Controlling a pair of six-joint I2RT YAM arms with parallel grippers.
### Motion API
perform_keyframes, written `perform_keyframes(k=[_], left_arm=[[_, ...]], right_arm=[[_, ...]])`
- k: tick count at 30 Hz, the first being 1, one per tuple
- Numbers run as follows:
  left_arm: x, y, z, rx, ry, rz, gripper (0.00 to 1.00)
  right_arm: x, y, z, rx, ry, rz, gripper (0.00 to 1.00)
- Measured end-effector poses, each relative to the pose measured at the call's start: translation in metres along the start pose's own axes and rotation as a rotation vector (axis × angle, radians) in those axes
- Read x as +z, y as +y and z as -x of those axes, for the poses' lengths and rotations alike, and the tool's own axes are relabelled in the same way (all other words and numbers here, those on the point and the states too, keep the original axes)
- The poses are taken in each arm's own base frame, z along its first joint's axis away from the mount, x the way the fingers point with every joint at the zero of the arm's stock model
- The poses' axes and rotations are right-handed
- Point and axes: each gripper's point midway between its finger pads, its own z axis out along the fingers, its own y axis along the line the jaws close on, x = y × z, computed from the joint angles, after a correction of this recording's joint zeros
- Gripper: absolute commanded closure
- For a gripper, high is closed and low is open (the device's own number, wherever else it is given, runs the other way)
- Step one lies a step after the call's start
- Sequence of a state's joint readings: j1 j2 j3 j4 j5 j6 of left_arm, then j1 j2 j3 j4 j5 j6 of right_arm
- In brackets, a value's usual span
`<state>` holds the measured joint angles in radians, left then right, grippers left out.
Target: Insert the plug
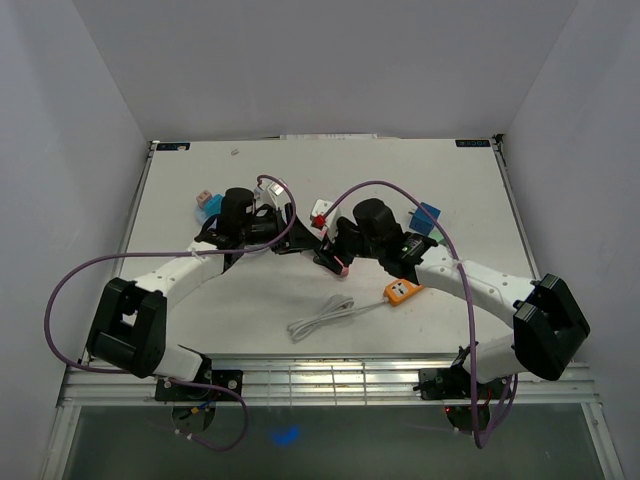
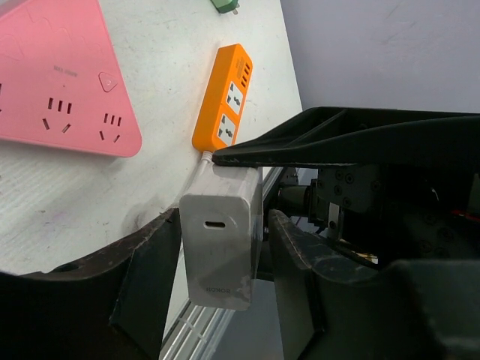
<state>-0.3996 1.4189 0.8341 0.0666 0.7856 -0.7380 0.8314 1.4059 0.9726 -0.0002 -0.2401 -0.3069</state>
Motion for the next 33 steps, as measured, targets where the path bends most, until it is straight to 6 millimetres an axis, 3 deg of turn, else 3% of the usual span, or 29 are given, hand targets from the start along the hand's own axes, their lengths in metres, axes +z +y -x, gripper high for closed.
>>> perform_keyframes(k=[6, 9, 11, 13, 14, 20, 25, 33], left_arm=[[-0.001, -0.001, -0.003, -0.004, 0.017, -0.008, 0.58], [-0.001, -0.004, -0.003, -0.001, 0.02, -0.018, 0.73], [-0.001, -0.004, -0.002, 0.001, 0.022, -0.02, 0.8], [0.0, -0.004, -0.003, 0.0, 0.025, -0.021, 0.92], [0.0, -0.004, -0.003, 0.001, 0.025, -0.021, 1.0], [-0.001, -0.001, -0.006, 0.026, 0.038, -0.014, 1.0], [-0.002, 0.003, -0.007, 0.044, 0.035, 0.01, 1.0], [-0.008, 0.0, 0.003, 0.113, -0.026, 0.041, 1.0]], right_arm=[[0.001, 0.002, 0.0, -0.016, 0.003, 0.0, 0.68], [0.001, 0.002, -0.001, -0.019, 0.008, -0.002, 0.64], [0.001, 0.001, -0.001, -0.02, 0.008, -0.005, 0.54], [0.001, 0.002, -0.001, -0.02, 0.01, -0.004, 0.39], [0.001, 0.002, -0.001, -0.02, 0.01, -0.005, 0.36], [0.001, -0.002, 0.005, -0.029, -0.011, -0.024, 0.02], [-0.001, -0.005, 0.011, -0.034, -0.032, -0.04, 0.11], [-0.013, -0.009, 0.019, -0.045, -0.079, -0.085, 0.11]])
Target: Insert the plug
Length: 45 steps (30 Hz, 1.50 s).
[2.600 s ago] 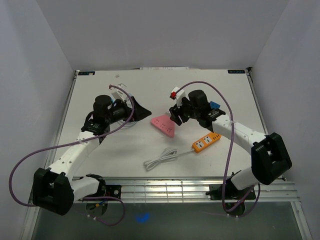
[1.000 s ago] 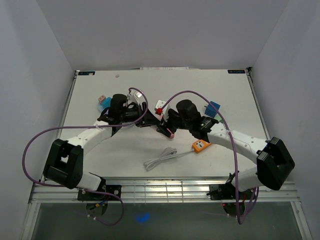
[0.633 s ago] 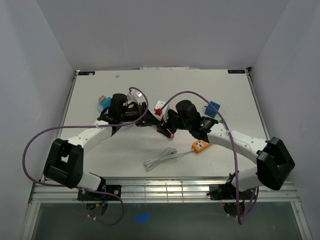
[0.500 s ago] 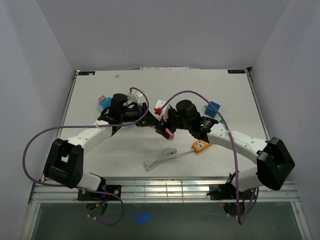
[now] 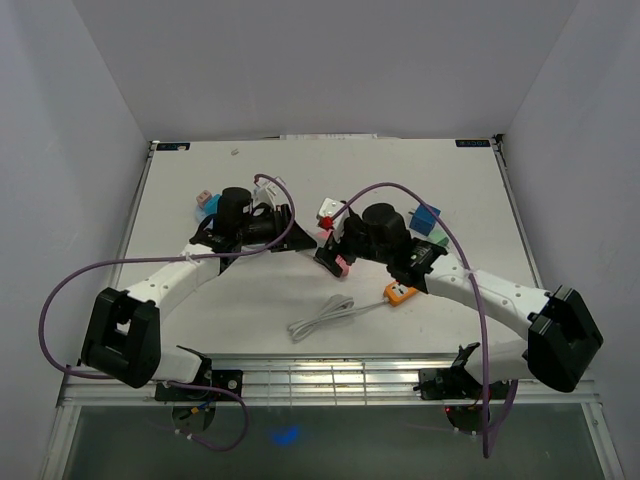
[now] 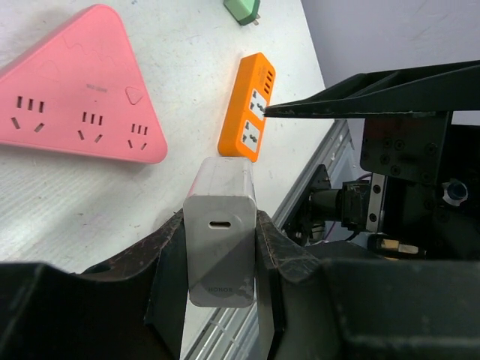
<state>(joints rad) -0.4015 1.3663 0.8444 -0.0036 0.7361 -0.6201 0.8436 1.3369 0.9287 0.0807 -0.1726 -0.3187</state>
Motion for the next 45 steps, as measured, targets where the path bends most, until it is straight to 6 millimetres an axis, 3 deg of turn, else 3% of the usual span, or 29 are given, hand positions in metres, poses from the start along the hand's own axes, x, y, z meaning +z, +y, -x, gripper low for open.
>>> perform_keyframes(k=[7, 14, 17, 28, 34, 41, 45], left_arm=[[-0.003, 0.021, 0.003, 0.026, -0.027, 0.1, 1.0], [-0.012, 0.042, 0.014, 0.152, -0.04, 0.237, 1.0], [-0.015, 0.043, 0.024, 0.235, -0.05, 0.262, 1.0], [-0.009, 0.044, 0.034, 0.541, -0.01, 0.233, 1.0], [0.004, 0.044, 0.05, 0.694, -0.008, 0.258, 1.0], [0.011, 0.057, 0.042, 0.757, 0.01, 0.29, 1.0], [0.013, 0.063, 0.038, 0.769, 0.017, 0.293, 1.0]], right_arm=[[-0.022, -0.019, -0.022, 0.07, 0.002, -0.103, 0.1], [-0.048, -0.082, -0.033, 0.266, -0.063, -0.254, 0.09], [-0.052, -0.097, -0.035, 0.323, -0.086, -0.286, 0.09], [-0.032, -0.098, -0.064, 0.517, -0.059, -0.275, 0.08], [-0.034, -0.091, -0.089, 0.588, -0.049, -0.297, 0.08], [-0.046, -0.094, -0.117, 0.645, -0.028, -0.397, 0.08], [-0.052, -0.1, -0.122, 0.658, -0.036, -0.444, 0.07]])
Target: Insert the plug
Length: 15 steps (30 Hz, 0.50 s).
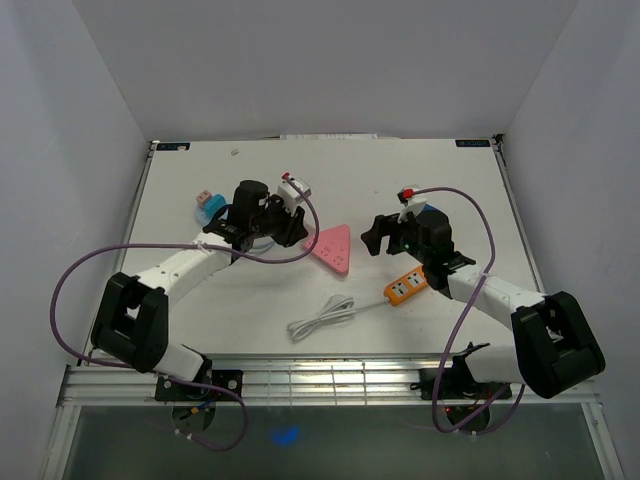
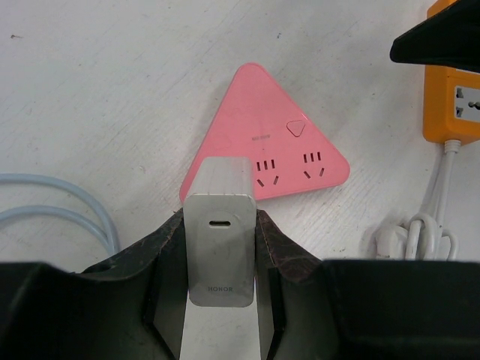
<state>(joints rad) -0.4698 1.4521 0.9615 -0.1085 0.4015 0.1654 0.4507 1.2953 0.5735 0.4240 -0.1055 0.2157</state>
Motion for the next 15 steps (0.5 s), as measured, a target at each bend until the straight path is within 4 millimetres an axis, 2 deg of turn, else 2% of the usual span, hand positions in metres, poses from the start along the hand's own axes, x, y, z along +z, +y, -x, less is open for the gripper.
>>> perform_keyframes(k=[15], left_arm=[[0.026, 0.006, -0.029, -0.035, 0.063, -0.01, 1.0]], right_arm=[[0.001, -0.008, 0.008, 0.018, -0.035, -0.033, 0.07]])
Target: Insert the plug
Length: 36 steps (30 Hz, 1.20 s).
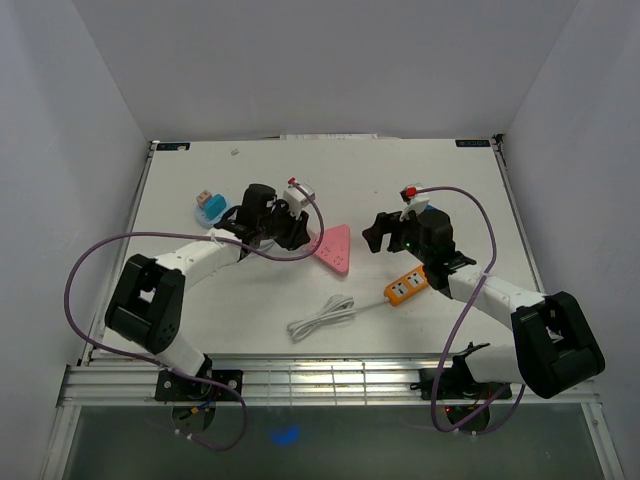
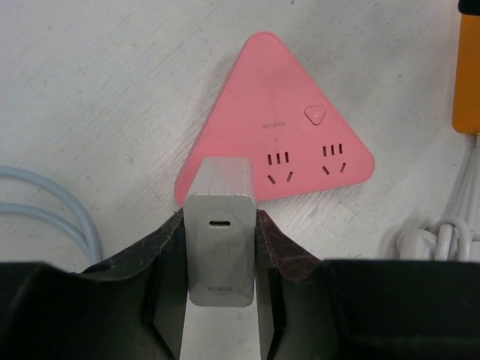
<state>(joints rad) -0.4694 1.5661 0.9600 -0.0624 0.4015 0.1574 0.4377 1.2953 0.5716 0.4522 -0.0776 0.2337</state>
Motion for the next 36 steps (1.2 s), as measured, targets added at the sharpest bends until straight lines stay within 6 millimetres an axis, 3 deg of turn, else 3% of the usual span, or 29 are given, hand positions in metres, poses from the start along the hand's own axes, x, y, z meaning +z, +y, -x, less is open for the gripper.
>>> perform_keyframes(k=[22, 36], left_arm=[[0.015, 0.004, -0.017, -0.039, 0.052, 0.007, 1.0], [0.019, 0.006, -0.016, -0.061, 0.062, 0.011, 1.0]], right_arm=[[-0.001, -0.003, -0.003, 0.007, 0.005, -0.001, 0.07], [0.0, 0.0, -0.005, 0.008, 0.014, 0.017, 0.07]])
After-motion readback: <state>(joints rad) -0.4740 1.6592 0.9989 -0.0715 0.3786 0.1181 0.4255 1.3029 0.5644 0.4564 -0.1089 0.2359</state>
